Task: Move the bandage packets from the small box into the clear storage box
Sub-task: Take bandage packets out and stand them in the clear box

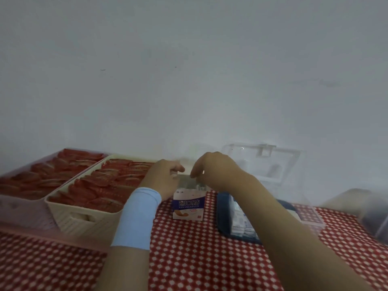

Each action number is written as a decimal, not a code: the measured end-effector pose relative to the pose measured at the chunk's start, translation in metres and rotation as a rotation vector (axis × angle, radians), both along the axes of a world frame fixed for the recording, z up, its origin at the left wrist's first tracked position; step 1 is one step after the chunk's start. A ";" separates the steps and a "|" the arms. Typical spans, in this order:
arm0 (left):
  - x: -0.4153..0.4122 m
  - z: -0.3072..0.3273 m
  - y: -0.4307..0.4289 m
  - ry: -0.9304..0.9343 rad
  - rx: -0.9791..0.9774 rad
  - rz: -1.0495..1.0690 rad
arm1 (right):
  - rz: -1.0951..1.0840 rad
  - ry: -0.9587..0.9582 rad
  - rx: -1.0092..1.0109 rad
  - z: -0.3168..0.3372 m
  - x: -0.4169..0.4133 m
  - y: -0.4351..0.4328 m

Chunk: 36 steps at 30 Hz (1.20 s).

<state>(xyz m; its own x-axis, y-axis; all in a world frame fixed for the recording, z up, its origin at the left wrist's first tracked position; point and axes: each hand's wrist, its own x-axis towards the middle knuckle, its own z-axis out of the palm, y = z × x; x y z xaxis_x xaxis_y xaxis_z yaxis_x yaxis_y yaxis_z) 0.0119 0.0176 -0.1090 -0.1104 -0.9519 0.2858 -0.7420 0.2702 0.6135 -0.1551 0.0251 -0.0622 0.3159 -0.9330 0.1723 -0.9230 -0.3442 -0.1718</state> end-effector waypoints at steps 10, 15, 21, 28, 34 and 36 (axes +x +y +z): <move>0.006 -0.012 -0.015 0.037 0.036 -0.033 | 0.101 0.126 0.118 -0.017 0.028 -0.027; 0.010 -0.006 -0.011 0.072 0.024 -0.004 | 0.121 0.099 0.113 -0.024 0.029 -0.030; 0.013 -0.007 -0.012 0.190 0.019 -0.016 | 0.043 -0.178 0.002 -0.022 0.014 -0.030; 0.006 -0.009 -0.016 0.186 0.014 -0.073 | 0.041 -0.463 -0.074 -0.027 0.002 -0.028; 0.005 -0.011 -0.017 0.222 -0.007 -0.035 | 0.028 -0.722 -0.006 -0.034 -0.004 -0.025; 0.006 -0.013 -0.018 0.280 -0.002 -0.013 | -0.016 -0.832 -0.005 -0.039 -0.010 -0.021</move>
<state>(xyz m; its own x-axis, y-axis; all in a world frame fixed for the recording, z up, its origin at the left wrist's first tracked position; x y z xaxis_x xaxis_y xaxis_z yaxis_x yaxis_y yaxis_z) 0.0176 -0.0001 -0.1218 -0.0391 -0.9502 0.3091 -0.5403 0.2803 0.7934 -0.1647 0.0041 -0.1015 0.0701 -0.9351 0.3473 -0.5002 -0.3342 -0.7988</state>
